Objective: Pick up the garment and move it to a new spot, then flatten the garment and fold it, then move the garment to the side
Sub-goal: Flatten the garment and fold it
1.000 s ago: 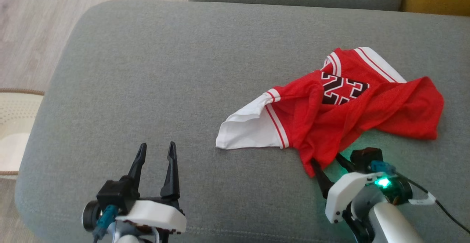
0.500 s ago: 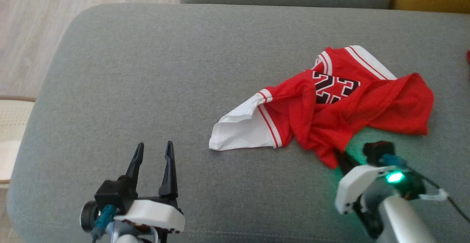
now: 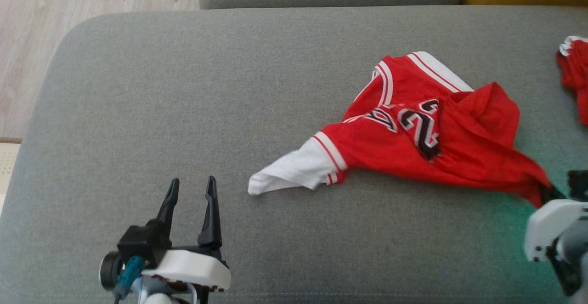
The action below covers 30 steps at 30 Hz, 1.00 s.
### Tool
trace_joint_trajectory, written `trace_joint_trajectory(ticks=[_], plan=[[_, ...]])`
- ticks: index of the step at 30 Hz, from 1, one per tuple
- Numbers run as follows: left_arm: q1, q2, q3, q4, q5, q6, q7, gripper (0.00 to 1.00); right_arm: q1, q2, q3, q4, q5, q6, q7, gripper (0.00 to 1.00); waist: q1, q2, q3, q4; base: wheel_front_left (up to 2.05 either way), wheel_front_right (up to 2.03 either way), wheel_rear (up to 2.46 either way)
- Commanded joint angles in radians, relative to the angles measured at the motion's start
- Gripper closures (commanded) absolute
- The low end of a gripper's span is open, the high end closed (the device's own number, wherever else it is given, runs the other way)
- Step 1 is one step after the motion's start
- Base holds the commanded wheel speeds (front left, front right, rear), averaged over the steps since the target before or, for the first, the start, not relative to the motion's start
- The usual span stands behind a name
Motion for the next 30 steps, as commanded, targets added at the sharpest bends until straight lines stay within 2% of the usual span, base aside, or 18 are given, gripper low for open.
trace_joint_trajectory(ticks=[1, 4, 5, 6, 8, 9, 10, 16, 20, 26, 27, 30], plan=[[-0.038, -0.005, 0.036, -0.033, 0.000, -0.002, -0.012, 0.00, -0.020, -0.036, -0.001, -0.035, -0.010, -0.001, 0.006, 1.00, 0.0000, 0.0000, -0.002, -0.002, 0.00, 0.00, 0.00], [-0.035, -0.005, 0.038, -0.031, 0.003, -0.004, -0.012, 0.00, -0.031, -0.055, -0.022, -0.025, -0.024, -0.001, 0.015, 1.00, 0.0000, 0.0000, -0.006, -0.006, 0.00, 0.00, 0.00], [-0.035, -0.005, 0.038, -0.031, 0.004, -0.005, -0.012, 0.00, -0.036, -0.057, -0.026, -0.021, -0.029, -0.001, 0.012, 0.88, 0.0000, 0.0000, -0.008, -0.007, 0.00, 0.00, 0.00], [-0.034, -0.005, 0.038, -0.030, 0.005, -0.005, -0.012, 0.00, -0.041, -0.059, -0.030, -0.015, -0.033, -0.001, 0.011, 0.70, 0.0000, 0.0000, -0.010, -0.008, 0.00, 0.00, 0.00], [-0.032, -0.005, 0.037, -0.029, 0.006, -0.006, -0.012, 0.00, -0.053, -0.064, -0.043, -0.005, -0.044, -0.001, 0.002, 0.48, 0.0000, 0.0000, -0.013, -0.009, 0.00, 0.00, 0.00], [-0.031, -0.005, 0.037, -0.028, 0.006, -0.007, -0.012, 0.00, -0.060, -0.065, -0.048, 0.000, -0.048, -0.001, -0.004, 0.05, 0.0000, 0.0000, -0.015, -0.009, 0.00, 0.00, 0.00], [-0.030, -0.005, 0.036, -0.027, 0.007, -0.007, -0.012, 0.00, -0.066, -0.067, -0.052, 0.003, -0.051, -0.001, -0.010, 0.00, 0.0000, 0.0000, -0.018, -0.008, 0.00, 0.00, 0.00], [-0.023, -0.005, 0.030, -0.023, 0.007, -0.007, -0.012, 0.00, -0.097, -0.081, -0.064, -0.020, -0.051, -0.001, -0.045, 0.00, 0.0000, 0.0000, -0.032, -0.001, 0.00, 0.00, 0.00], [-0.018, -0.005, 0.025, -0.021, 0.004, -0.006, -0.012, 0.00, -0.117, -0.081, -0.017, -0.100, -0.024, -0.001, -0.053, 0.00, 0.0000, 0.0000, -0.042, 0.009, 0.00, 0.00, 0.00], [-0.021, -0.005, 0.015, -0.022, -0.004, -0.005, -0.012, 0.00, -0.143, -0.078, 0.222, -0.227, 0.067, -0.001, -0.001, 0.00, 0.0000, 0.0000, -0.043, 0.040, 0.00, 0.00, 0.00], [-0.024, -0.005, 0.011, -0.023, -0.007, -0.005, -0.012, 0.00, -0.165, -0.095, 0.319, -0.234, 0.105, -0.001, 0.023, 0.00, 0.0000, 0.0000, -0.040, 0.055, 0.00, 0.00, 0.00], [-0.032, -0.005, 0.005, -0.024, -0.010, -0.004, -0.012, 0.00, -0.213, -0.133, 0.482, -0.214, 0.171, -0.001, 0.051, 0.00, 0.0000, 0.0000, -0.032, 0.085, 0.00, 0.00, 0.00]])
